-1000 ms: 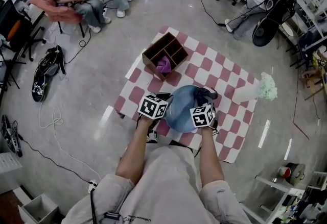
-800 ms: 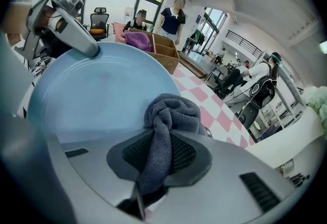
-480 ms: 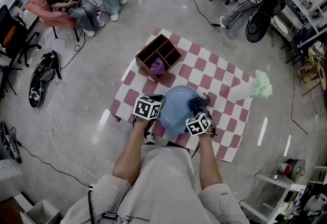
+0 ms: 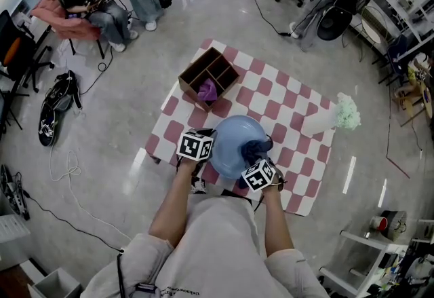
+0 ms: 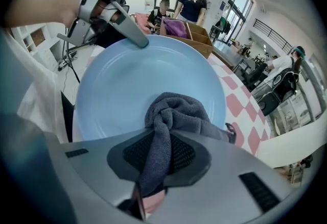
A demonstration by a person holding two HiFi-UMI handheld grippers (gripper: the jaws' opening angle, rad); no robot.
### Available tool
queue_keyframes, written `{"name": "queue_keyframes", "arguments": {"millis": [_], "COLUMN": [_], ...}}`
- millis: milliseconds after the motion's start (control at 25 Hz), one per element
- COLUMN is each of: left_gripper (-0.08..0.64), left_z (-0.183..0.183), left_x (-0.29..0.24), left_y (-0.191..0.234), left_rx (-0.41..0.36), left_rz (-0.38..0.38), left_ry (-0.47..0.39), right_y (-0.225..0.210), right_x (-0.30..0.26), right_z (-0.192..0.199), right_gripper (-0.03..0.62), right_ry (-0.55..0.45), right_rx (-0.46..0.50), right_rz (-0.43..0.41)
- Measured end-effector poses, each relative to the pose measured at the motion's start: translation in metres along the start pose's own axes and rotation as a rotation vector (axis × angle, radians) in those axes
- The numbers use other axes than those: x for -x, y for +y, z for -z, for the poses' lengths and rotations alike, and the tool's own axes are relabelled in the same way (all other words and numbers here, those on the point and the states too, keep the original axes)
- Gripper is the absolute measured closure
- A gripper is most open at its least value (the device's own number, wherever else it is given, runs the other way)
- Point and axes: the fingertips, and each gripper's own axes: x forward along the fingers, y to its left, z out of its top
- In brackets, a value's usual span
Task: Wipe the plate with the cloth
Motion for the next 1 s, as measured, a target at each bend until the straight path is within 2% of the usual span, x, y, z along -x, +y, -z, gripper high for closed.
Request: {"name": "queue_keyframes", "arguments": {"millis": [400,640,840,1000], "left_gripper": [0.531,0.531,0.531,0.531], "left_z": [0.004,0.007,0.010,0.010], "left_x": [-0.001,-0.002,0.006,0.009], "left_y": [0.008,0.005,0.008,0.010], "left_rx": [-0.002,0.004,0.006,0.004], "left_rz": [-0.040,-0.026,-0.041,-0.031], "left_ry": [0.031,0.048,0.048,0.051], "right_y": [0.056,0.101,0.121,0.115], "right_x": [0.009,0.011,0.005,0.002], "right_z": [-0.026,-0.062,-0.088,-0.107], "right_gripper": [0.518,0.518,0.518,0.518], "right_ry": [-0.015,-0.113,-0.162,-0.213], "right_rx": [0.174,0.209,0.259,0.202], "right_rz": [-0.177,-0.292,-0.293,-0.280]}}
